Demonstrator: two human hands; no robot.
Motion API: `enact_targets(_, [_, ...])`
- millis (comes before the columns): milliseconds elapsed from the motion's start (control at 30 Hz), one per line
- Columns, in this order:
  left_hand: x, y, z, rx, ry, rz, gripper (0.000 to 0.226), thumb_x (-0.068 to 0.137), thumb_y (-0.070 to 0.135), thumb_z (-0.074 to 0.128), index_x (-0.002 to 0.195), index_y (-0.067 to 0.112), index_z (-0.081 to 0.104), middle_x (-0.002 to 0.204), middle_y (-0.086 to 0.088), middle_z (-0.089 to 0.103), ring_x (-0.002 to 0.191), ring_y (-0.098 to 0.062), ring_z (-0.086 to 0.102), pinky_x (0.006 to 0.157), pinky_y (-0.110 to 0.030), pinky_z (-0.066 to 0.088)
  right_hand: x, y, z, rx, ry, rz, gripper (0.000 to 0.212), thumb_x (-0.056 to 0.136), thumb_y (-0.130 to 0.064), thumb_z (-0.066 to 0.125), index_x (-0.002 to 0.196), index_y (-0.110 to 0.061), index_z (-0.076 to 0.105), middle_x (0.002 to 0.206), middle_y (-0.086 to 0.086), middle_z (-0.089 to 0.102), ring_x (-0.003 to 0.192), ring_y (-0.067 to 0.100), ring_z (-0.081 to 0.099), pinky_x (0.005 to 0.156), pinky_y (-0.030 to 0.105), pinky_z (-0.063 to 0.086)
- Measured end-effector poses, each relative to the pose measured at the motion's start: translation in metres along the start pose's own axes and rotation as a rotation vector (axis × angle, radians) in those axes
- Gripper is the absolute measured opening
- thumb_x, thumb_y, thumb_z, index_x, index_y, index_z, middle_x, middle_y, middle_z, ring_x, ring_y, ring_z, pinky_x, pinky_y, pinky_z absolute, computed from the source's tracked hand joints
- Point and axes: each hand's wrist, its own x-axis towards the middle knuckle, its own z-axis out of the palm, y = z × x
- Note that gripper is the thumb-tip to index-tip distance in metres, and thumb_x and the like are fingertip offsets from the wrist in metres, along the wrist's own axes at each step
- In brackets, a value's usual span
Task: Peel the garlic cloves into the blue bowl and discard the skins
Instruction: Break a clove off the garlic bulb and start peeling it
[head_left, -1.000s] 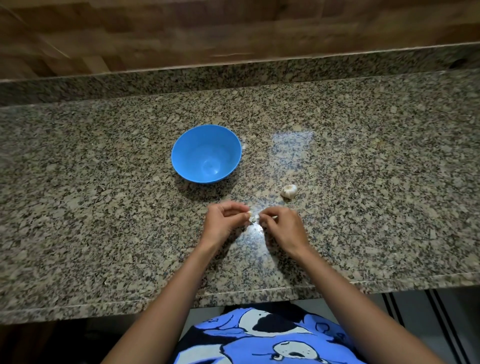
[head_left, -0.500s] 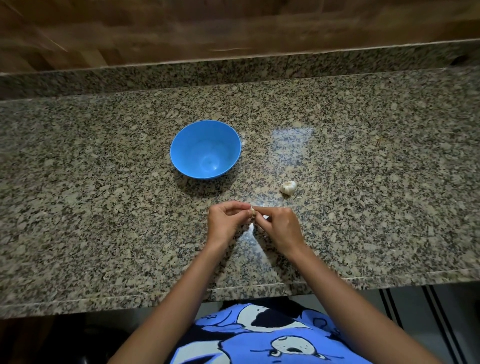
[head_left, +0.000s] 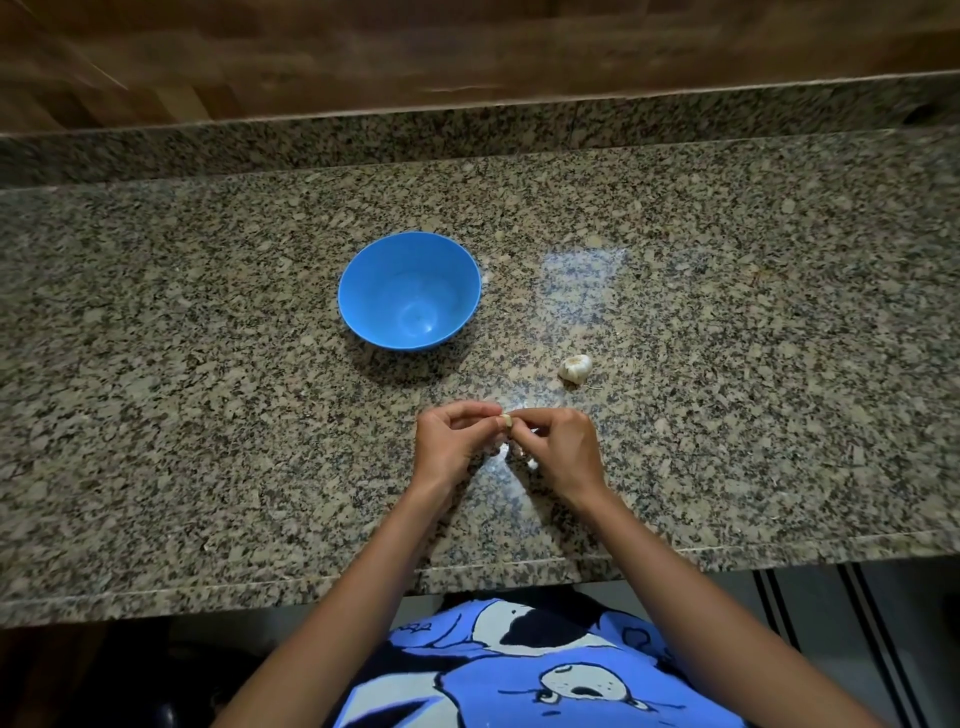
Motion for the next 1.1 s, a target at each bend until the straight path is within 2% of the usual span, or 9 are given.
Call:
enact_targets(100, [0.0, 0.001, -0.002, 0.019, -0.03, 0.036, 0.017, 0.074, -0.007, 0.072, 0.09, -0.004, 0.069, 0.082, -0.015, 0.072, 0.072, -0.018, 0.071, 0.065, -0.021, 0.056, 0.001, 0.0, 0.0, 0.083, -0.012, 0.057, 0.017, 0.085, -0.023, 0.067, 0.096, -0.014, 0.074, 0.076, 0.001, 0.073, 0.057, 0.014, 0.065, 0.056, 0.028, 0.054])
enact_targets(233, [0.001, 0.002, -0.005, 0.023, -0.058, 0.059, 0.017, 0.075, -0.009, 0.071, 0.092, -0.006, 0.069, 0.083, -0.015, 0.072, 0.071, -0.018, 0.07, 0.066, -0.021, 0.056, 0.003, 0.001, -0.002, 0.255, -0.037, 0.142, 0.01, 0.085, -0.013, 0.064, 0.087, -0.015, 0.074, 0.072, 0.007, 0.072, 0.063, 0.027, 0.067, 0.06, 0.039, 0.056])
enact_targets(333, [0.003, 0.003, -0.008, 0.115, -0.076, 0.125, 0.016, 0.075, -0.007, 0.071, 0.091, -0.002, 0.07, 0.085, -0.013, 0.073, 0.074, -0.018, 0.071, 0.069, -0.022, 0.057, 0.004, 0.0, -0.006, 0.335, -0.115, 0.161, 0.01, 0.086, -0.018, 0.065, 0.08, -0.022, 0.072, 0.075, 0.004, 0.072, 0.063, 0.025, 0.066, 0.048, 0.023, 0.048])
enact_targets(533, [0.005, 0.003, -0.012, 0.46, -0.122, 0.302, 0.015, 0.08, 0.0, 0.07, 0.093, 0.008, 0.072, 0.084, -0.001, 0.072, 0.078, -0.011, 0.07, 0.072, -0.021, 0.056, 0.006, -0.002, -0.011, 0.131, -0.204, 0.075, 0.02, 0.085, -0.026, 0.065, 0.099, -0.014, 0.072, 0.086, -0.003, 0.072, 0.072, 0.009, 0.067, 0.069, 0.026, 0.056])
enact_targets(633, [0.007, 0.005, -0.013, 0.551, -0.144, 0.331, 0.014, 0.082, 0.002, 0.069, 0.093, 0.01, 0.071, 0.085, 0.0, 0.071, 0.079, -0.009, 0.069, 0.071, -0.02, 0.056, 0.006, -0.004, -0.012, 0.049, -0.218, 0.04, 0.019, 0.087, -0.027, 0.063, 0.099, -0.014, 0.072, 0.082, -0.003, 0.072, 0.059, 0.009, 0.062, 0.064, 0.026, 0.056])
enact_targets(733, [0.008, 0.007, -0.014, 0.619, -0.147, 0.347, 0.013, 0.082, 0.006, 0.07, 0.093, 0.012, 0.071, 0.083, 0.003, 0.071, 0.074, -0.002, 0.066, 0.064, -0.013, 0.051, 0.008, -0.004, -0.012, 0.061, -0.247, 0.06, 0.017, 0.088, -0.025, 0.062, 0.086, -0.012, 0.073, 0.065, 0.005, 0.067, 0.046, 0.009, 0.047, 0.049, 0.022, 0.044])
enact_targets(833, [0.009, 0.006, -0.015, 0.616, -0.15, 0.358, 0.013, 0.081, 0.005, 0.07, 0.092, 0.012, 0.071, 0.081, 0.004, 0.072, 0.071, 0.0, 0.066, 0.062, -0.012, 0.05, 0.009, -0.004, -0.015, 0.096, -0.279, 0.097, 0.019, 0.088, -0.021, 0.062, 0.076, -0.01, 0.071, 0.054, -0.003, 0.058, 0.036, -0.002, 0.04, 0.042, 0.013, 0.034])
enact_targets(900, [0.009, 0.005, -0.016, 0.591, -0.158, 0.364, 0.014, 0.08, 0.003, 0.071, 0.091, 0.011, 0.072, 0.082, 0.003, 0.072, 0.075, -0.004, 0.068, 0.066, -0.016, 0.053, 0.009, -0.004, -0.016, 0.136, -0.273, 0.109, 0.017, 0.087, -0.018, 0.063, 0.073, -0.012, 0.072, 0.054, -0.007, 0.06, 0.038, -0.004, 0.047, 0.043, 0.012, 0.037])
enact_targets(1100, [0.008, 0.004, -0.016, 0.375, -0.186, 0.281, 0.016, 0.077, -0.003, 0.072, 0.087, 0.009, 0.07, 0.084, -0.007, 0.073, 0.08, -0.018, 0.071, 0.075, -0.027, 0.058, 0.008, 0.0, -0.016, 0.303, -0.275, 0.154, 0.013, 0.085, -0.011, 0.064, 0.076, -0.013, 0.073, 0.07, 0.003, 0.071, 0.055, 0.01, 0.06, 0.05, 0.019, 0.047])
